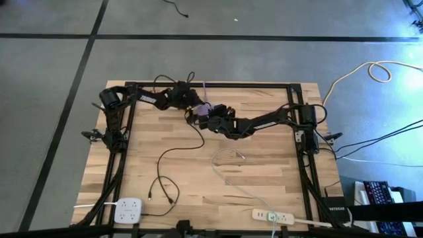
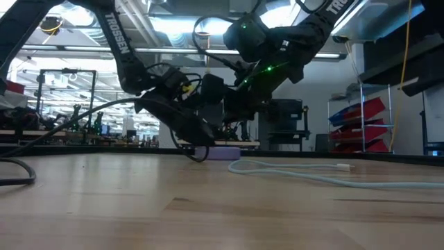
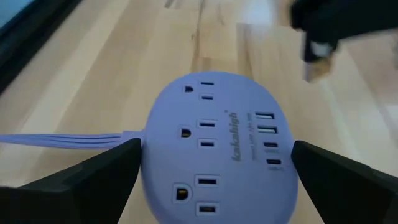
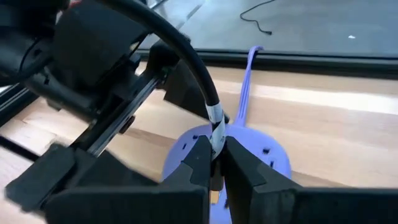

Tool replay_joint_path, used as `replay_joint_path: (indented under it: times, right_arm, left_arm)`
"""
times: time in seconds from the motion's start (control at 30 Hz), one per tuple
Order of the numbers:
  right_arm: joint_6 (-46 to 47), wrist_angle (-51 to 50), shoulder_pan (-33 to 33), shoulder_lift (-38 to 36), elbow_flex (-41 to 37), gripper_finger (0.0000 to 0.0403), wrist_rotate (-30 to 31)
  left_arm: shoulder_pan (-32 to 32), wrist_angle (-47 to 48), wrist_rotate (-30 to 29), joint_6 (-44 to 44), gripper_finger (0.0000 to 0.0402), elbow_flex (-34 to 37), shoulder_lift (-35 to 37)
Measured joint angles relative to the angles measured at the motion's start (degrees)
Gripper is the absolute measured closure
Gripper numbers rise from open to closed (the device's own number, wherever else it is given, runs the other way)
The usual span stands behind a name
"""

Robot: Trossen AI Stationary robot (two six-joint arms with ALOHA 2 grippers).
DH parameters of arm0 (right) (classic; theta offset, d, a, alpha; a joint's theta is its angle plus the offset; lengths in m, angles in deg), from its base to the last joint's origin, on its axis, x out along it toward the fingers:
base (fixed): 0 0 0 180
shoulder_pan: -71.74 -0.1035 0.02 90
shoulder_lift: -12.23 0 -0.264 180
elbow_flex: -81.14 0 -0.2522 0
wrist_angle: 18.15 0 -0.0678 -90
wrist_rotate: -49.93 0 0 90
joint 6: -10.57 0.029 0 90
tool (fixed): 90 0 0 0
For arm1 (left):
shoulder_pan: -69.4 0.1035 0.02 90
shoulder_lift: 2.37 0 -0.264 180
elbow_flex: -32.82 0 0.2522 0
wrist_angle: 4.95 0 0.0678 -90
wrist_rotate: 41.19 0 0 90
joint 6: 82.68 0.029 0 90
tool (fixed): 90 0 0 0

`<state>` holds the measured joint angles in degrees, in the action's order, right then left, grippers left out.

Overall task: Insert USB
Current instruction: Insert the black usb cable into the purple outlet extension

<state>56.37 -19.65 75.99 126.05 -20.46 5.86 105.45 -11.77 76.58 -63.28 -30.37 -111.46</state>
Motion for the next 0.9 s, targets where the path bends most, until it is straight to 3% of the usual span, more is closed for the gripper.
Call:
replay_joint_path:
  times: [0.2, 0.33, 0.53, 0.8, 0.9]
  right_arm:
    - [4.7, 2.1, -0.2, 1.2, 1.3, 0.0402, 5.3]
    - [7.0, 1.6, -1.5, 5.2, 4.3, 0.0402, 8.7]
    - [12.8, 1.6, -2.0, 9.0, 7.7, 0.0402, 12.6]
    - [14.3, 4.2, -2.1, 9.2, 7.9, 0.0402, 13.7]
    - [15.4, 4.6, -2.9, 10.9, 9.0, 0.0402, 15.0]
  left_arm:
    - [1.1, 1.9, 2.1, 3.8, 0.0002, 0.0, 0.1]
    - [2.0, 2.7, 8.1, 2.6, 0.0002, 0.1, 0.7]
    - [2.8, 12.7, 5.6, 11.2, 0.0002, 0.0, 4.7]
    - [3.5, 12.0, 5.4, 11.1, 0.0002, 0.4, 4.5]
    - [3.3, 12.1, 4.9, 14.9, 0.0002, 1.3, 4.6]
